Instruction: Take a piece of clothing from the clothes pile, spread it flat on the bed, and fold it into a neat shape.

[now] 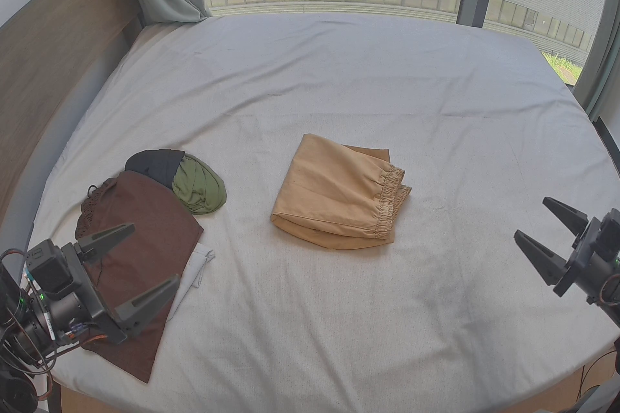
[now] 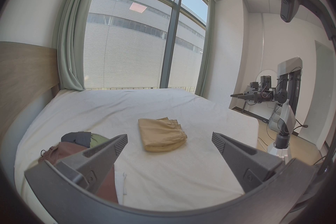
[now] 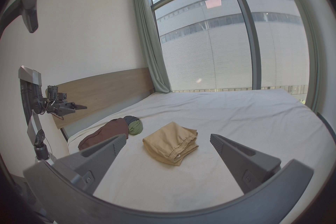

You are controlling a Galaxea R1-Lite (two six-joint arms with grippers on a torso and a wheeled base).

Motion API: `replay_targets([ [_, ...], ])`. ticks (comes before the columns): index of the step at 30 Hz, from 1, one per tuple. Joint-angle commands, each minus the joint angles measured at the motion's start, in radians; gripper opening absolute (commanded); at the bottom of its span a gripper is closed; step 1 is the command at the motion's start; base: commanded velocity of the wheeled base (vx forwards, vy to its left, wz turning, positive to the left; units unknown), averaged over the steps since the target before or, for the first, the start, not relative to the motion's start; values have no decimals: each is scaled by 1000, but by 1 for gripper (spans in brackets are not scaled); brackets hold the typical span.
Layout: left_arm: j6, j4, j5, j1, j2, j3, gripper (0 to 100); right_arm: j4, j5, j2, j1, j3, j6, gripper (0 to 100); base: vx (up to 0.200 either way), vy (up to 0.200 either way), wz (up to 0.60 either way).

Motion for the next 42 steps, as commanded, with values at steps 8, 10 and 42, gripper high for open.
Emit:
replay_targets([
  [8,0,473,3,29,-473,16,100,468,3,-632,-80,19,-18,100,0,0,0],
  [10,3,535,3,30,-522,17,100,554,5,-715,-80,19,-16,100,0,0,0],
  [42,-21,1240,250,119,-1227,17,100,1314,-340,-1239,-105,17,7,100,0,0,0],
])
